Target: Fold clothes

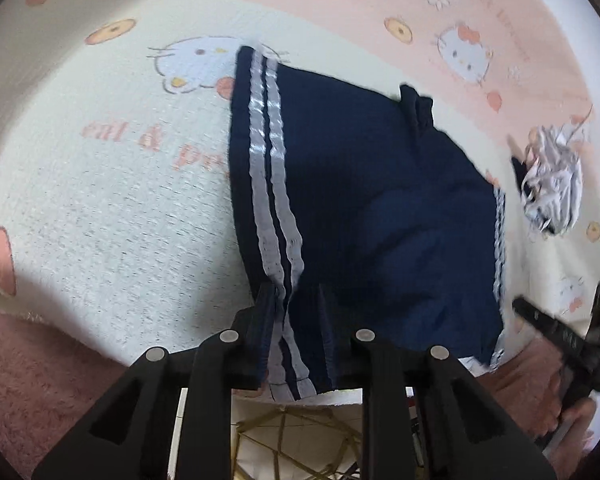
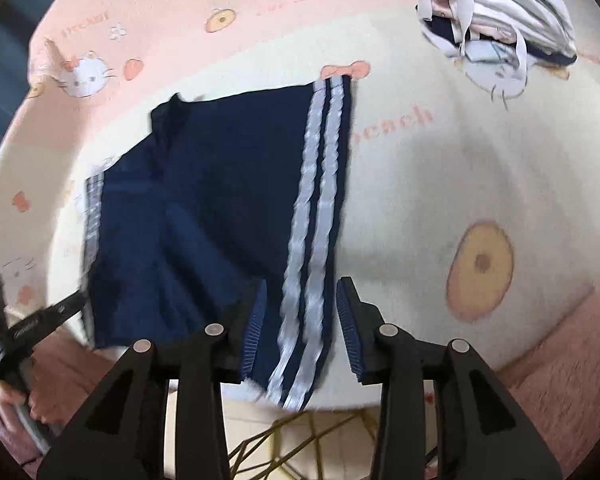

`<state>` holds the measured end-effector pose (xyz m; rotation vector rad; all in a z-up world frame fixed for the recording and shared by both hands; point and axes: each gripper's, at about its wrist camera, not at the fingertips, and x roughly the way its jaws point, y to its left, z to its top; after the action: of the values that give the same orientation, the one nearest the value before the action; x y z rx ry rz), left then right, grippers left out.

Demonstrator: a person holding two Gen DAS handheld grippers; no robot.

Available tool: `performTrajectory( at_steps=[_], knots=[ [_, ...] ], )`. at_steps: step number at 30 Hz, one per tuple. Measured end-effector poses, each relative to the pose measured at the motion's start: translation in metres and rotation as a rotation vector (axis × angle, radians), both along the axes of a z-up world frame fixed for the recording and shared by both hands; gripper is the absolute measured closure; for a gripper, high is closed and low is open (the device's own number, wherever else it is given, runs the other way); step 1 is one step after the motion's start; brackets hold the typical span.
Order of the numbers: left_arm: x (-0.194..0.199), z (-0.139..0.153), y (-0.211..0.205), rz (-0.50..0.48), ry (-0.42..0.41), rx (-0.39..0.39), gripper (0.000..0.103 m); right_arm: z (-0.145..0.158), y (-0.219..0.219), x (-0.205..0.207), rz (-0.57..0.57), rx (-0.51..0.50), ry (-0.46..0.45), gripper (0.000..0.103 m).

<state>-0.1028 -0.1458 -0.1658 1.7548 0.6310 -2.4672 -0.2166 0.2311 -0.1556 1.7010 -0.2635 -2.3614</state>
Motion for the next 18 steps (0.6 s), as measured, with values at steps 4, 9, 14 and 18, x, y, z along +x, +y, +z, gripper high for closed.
performTrajectory(
  at_steps=[4,9,14,18],
  knots=[
    [-0.003,-0.006,0.001,0.024,-0.015,0.016,0.080,-0.025,-0.003,-0.013,-0.009,0.000,-0.086,0.066],
    [-0.007,-0.009,-0.001,0.040,-0.022,0.022,0.079,-0.034,-0.025,-0.007,0.095,0.146,-0.027,0.073],
    [-0.003,-0.013,0.003,0.041,-0.025,0.019,0.079,-0.032,-0.028,0.001,0.105,0.349,0.028,0.069],
    [-0.003,-0.007,-0.001,0.066,0.004,0.021,0.079,-0.027,0.004,0.000,-0.009,0.219,-0.024,0.068]
  ],
)
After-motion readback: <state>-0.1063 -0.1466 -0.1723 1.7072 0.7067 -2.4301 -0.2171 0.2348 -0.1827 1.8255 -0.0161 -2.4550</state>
